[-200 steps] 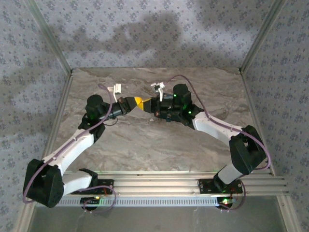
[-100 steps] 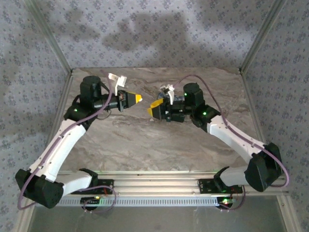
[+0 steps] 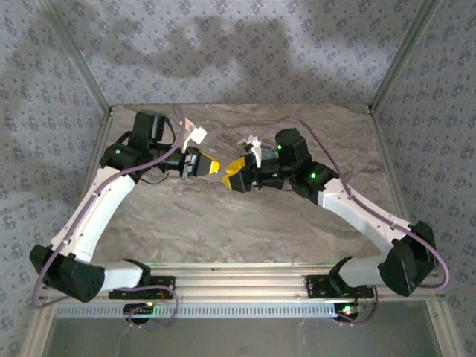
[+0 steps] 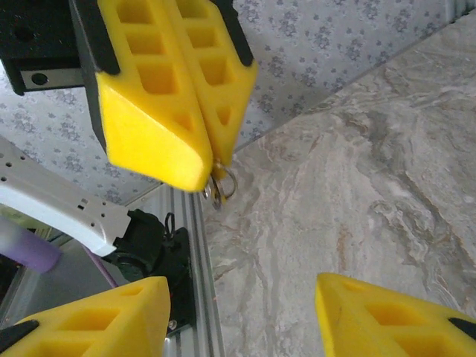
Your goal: Unlock the padlock with the key
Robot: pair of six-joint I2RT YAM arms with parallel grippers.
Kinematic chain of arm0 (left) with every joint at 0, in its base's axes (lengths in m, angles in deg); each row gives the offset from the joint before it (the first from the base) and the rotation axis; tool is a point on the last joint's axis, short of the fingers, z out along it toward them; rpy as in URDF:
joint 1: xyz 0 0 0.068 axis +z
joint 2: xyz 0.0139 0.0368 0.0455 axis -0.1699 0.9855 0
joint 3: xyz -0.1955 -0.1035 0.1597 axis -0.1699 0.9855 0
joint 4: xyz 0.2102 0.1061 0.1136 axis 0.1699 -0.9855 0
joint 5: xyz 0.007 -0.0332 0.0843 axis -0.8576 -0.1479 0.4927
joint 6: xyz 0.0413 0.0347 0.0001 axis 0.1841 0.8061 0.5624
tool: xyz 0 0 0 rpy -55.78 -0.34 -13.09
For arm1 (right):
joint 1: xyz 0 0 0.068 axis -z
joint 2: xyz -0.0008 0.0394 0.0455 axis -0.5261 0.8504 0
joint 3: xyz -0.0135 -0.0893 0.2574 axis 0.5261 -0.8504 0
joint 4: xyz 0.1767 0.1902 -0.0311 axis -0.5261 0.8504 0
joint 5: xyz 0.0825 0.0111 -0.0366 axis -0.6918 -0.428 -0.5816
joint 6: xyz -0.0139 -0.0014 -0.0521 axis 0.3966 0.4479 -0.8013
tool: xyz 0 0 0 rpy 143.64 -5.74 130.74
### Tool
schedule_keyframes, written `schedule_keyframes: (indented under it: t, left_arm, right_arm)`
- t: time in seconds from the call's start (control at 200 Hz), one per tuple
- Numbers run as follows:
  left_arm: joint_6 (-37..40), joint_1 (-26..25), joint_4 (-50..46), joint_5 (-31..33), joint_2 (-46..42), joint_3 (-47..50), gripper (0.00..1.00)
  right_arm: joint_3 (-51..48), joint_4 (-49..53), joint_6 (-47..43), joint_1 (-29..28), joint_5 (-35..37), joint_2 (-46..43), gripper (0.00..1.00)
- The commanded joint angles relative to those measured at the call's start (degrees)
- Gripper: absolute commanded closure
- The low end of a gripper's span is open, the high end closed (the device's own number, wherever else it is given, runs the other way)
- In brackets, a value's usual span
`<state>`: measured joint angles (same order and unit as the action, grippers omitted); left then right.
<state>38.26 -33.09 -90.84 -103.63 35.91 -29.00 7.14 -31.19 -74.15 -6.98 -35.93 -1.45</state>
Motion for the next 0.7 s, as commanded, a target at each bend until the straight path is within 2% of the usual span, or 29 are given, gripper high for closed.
schedule_keyframes:
  t: [0.0,0.13,0.38,0.625,0.7]
  left_arm:
    - [2.1,0.0,-1.7,-3.5,-0.6,0.0,1.0]
    - [2.1,0.0,-1.7,-4.2,-0.4,0.0,1.0]
    - [3.6,0.0,-3.2,-5.4,0.1,-0.2,1.0]
    - [6.2,0.0,-5.6,-7.0,0.8,0.7,1.0]
    - [6.4,0.1,-6.1,-7.3,1.1,0.8,1.0]
  right_arm:
    - [3.2,-1.2,-1.0,-1.1,-2.5,1.5,0.47]
    - [4.2,-1.9,-0.5,-1.7,-3.2,2.9,0.52]
    - [4.3,-3.4,0.1,-1.8,-2.6,4.2,0.75]
    - [4.2,-6.2,2.2,-1.8,-2.6,5.4,0.77]
    - [3.6,-8.0,2.8,-1.9,-3.0,5.6,0.82]
